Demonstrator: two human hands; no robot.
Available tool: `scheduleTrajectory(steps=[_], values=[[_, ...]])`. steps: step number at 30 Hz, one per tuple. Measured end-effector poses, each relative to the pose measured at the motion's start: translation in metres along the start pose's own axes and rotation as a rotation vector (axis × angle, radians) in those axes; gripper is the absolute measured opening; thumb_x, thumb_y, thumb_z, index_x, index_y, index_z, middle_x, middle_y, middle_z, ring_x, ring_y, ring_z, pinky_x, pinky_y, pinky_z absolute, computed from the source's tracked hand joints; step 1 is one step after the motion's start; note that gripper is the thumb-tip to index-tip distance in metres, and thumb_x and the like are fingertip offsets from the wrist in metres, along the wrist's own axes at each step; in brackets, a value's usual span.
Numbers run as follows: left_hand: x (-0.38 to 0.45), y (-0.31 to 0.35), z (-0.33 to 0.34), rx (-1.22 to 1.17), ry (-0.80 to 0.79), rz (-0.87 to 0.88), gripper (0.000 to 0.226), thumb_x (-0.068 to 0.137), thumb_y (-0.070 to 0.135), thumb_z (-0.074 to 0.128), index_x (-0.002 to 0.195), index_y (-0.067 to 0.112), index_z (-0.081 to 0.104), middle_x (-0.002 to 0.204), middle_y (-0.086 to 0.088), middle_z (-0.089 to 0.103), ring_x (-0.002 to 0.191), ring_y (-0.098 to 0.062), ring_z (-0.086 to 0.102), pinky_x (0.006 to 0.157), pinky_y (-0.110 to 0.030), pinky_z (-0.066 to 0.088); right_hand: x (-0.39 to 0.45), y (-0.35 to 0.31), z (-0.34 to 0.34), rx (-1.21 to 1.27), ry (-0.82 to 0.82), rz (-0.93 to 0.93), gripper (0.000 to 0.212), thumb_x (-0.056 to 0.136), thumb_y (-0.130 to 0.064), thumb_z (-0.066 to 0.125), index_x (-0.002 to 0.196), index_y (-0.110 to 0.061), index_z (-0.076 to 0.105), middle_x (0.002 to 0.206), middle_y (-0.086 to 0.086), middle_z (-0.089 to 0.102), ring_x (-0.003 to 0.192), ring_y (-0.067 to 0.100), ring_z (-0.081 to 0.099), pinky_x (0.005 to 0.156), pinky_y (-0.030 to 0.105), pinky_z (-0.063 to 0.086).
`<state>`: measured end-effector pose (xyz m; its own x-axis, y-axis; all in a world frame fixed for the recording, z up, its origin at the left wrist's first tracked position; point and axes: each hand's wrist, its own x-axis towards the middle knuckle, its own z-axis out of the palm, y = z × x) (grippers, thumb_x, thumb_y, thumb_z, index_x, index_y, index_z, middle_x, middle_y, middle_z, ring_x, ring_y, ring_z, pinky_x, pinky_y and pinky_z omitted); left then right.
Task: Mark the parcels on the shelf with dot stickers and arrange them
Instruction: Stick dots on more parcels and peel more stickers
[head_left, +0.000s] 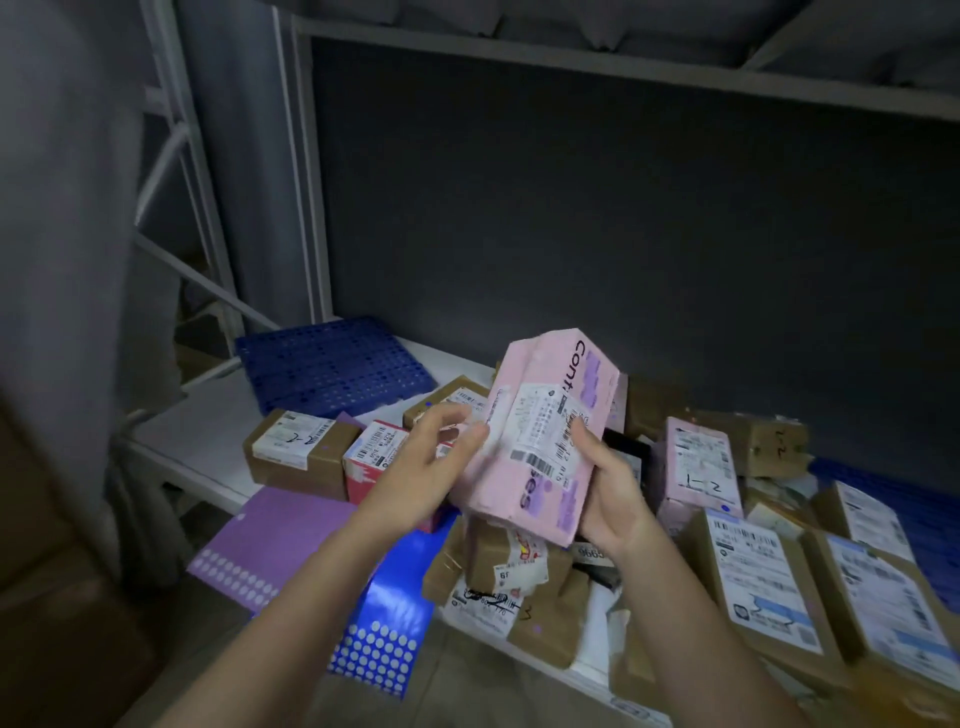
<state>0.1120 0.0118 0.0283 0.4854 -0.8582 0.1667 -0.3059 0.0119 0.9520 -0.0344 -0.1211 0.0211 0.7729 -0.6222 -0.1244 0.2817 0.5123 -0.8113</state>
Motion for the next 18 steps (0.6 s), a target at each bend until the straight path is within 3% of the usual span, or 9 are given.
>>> scheduleTrajectory(steps=[1,3,6,11,15,18], values=[[0.001,0.008,0.001,-0.042,-0.033,-0.088,0.072,0.074,0.074,0.047,0.131,0.030,0.045,0.131,0.014,0.049,0.124,-0.005,0.044,0.108,-0.030,0.033,-0.005,-0.001,-0.002,-0.002,-0.038,0.027,0.083,0.060,-0.037,0.088,0.132,-0.013,0.054,0.130,0.017,0.059,0.117,0.036,0.058,0.098,0.052,0.045],[0.002,0.022,0.003,-0.123,-0.078,-0.184,0.074,0.079,0.068,0.048,0.141,0.029,0.036,0.129,0.016,0.050,0.119,-0.008,0.049,0.101,-0.032,0.040,-0.014,-0.005,-0.002,-0.005,-0.106,0.066,0.086,0.058,-0.037,0.090,0.132,-0.012,0.054,0.131,0.019,0.058,0.116,0.036,0.058,0.098,0.052,0.046],[0.000,0.036,0.008,-0.281,-0.140,-0.201,0.055,0.084,0.054,0.055,0.131,0.025,0.049,0.105,0.014,0.071,0.093,-0.005,0.068,0.076,-0.024,0.050,-0.029,-0.011,0.003,-0.045,-0.163,0.123,0.070,0.068,-0.040,0.083,0.128,-0.011,0.060,0.132,0.020,0.056,0.117,0.037,0.057,0.096,0.050,0.048],[-0.007,0.044,0.012,-0.420,-0.212,-0.213,0.044,0.087,0.053,0.052,0.122,0.025,0.056,0.106,-0.002,0.072,0.096,-0.018,0.070,0.073,-0.030,0.056,-0.048,-0.023,0.017,-0.287,-0.074,0.068,0.042,0.088,-0.036,0.053,0.127,-0.021,0.055,0.122,0.010,0.065,0.114,0.026,0.061,0.094,0.043,0.051],[-0.010,0.046,0.017,-0.476,-0.130,-0.171,0.046,0.089,0.053,0.049,0.127,0.027,0.048,0.104,0.001,0.072,0.093,-0.015,0.070,0.073,-0.032,0.056,-0.058,-0.030,0.031,-0.634,0.093,-0.091,0.056,0.077,-0.056,0.060,0.125,-0.028,0.056,0.121,0.004,0.064,0.106,0.017,0.065,0.097,0.044,0.049],[-0.012,0.045,0.019,-0.639,-0.067,-0.198,0.041,0.095,0.052,0.039,0.126,0.029,0.051,0.111,0.001,0.070,0.094,-0.013,0.070,0.065,-0.027,0.057,-0.072,-0.031,0.036,-0.663,0.102,-0.155,0.072,0.071,-0.058,0.063,0.137,-0.038,0.041,0.118,-0.011,0.061,0.102,0.007,0.063,0.093,0.036,0.051]])
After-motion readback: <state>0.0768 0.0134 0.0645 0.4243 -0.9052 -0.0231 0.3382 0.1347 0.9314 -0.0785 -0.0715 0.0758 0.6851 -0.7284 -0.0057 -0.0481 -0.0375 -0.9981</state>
